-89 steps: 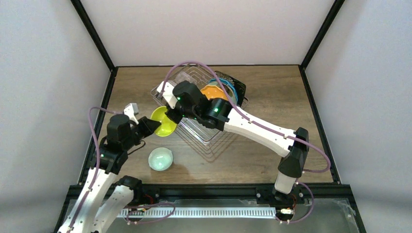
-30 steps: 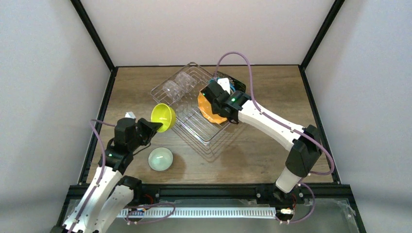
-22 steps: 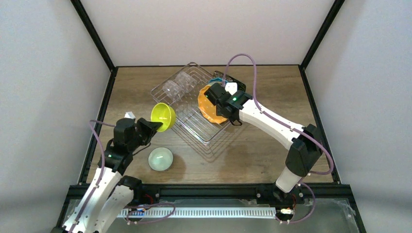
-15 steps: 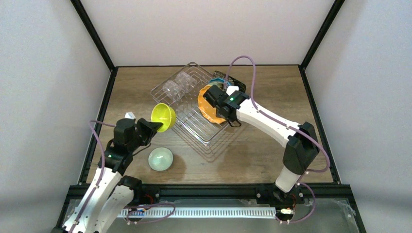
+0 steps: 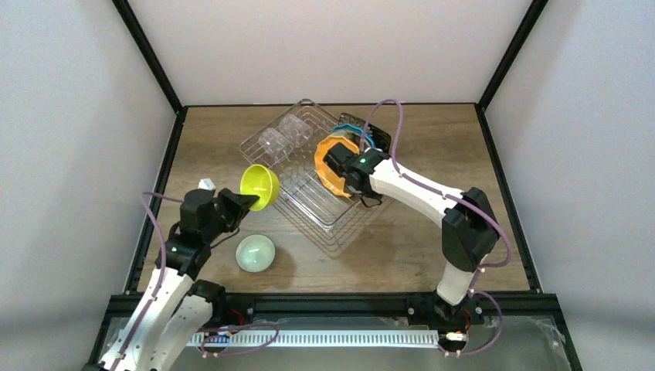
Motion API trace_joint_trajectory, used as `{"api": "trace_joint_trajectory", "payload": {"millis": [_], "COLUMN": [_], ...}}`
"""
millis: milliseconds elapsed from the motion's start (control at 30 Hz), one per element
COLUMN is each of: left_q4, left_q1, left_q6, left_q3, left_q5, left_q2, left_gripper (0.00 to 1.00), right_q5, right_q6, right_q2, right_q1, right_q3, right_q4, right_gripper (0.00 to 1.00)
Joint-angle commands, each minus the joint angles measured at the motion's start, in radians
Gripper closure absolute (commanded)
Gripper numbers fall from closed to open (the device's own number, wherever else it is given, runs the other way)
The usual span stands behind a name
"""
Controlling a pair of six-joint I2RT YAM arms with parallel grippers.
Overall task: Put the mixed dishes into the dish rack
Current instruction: Move the plate and dish rack to the center of the board.
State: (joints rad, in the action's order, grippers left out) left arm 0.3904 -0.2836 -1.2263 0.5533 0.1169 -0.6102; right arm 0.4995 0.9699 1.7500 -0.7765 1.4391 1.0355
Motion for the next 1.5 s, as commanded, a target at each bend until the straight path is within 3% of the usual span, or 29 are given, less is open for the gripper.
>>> {"api": "trace_joint_trajectory", "payload": {"millis": [0, 167, 633, 833, 1467], "left_q4": [-0.015, -0.009, -0.011, -0.023, -0.05], "left_q1": [0.005, 0.005, 0.006, 0.005, 0.005], "left_q6": [0.008, 0.01, 0.01, 0.01, 0.028], "left_q3": [-0.005, -0.003, -0.009, -0.016, -0.018], "left_q5": [0.01, 0.007, 0.0, 0.004, 0.028], "left_q2": [0.008, 0.005, 0.0, -0.006, -0.032], "left_gripper": [0.97, 0.97, 0.97, 0.97, 0.97], "right_q5": [-0.011, -0.016, 0.01, -0.017, -0.076], "right_q6": [0.04, 0.034, -0.132, -0.248, -0.61], "right_q2": [0.013, 0.03, 0.026, -0.021, 0.125], "right_q1": [0.021, 0.031, 0.085, 0.11, 0.194], "right_q3": [-0.047, -0.071, -0.116, -0.14, 0.028], "right_q4": [-0.05, -0.083, -0.177, -0.246, -0.366], "right_gripper": [0.24, 0.34, 0.99, 0.99, 0.99]}}
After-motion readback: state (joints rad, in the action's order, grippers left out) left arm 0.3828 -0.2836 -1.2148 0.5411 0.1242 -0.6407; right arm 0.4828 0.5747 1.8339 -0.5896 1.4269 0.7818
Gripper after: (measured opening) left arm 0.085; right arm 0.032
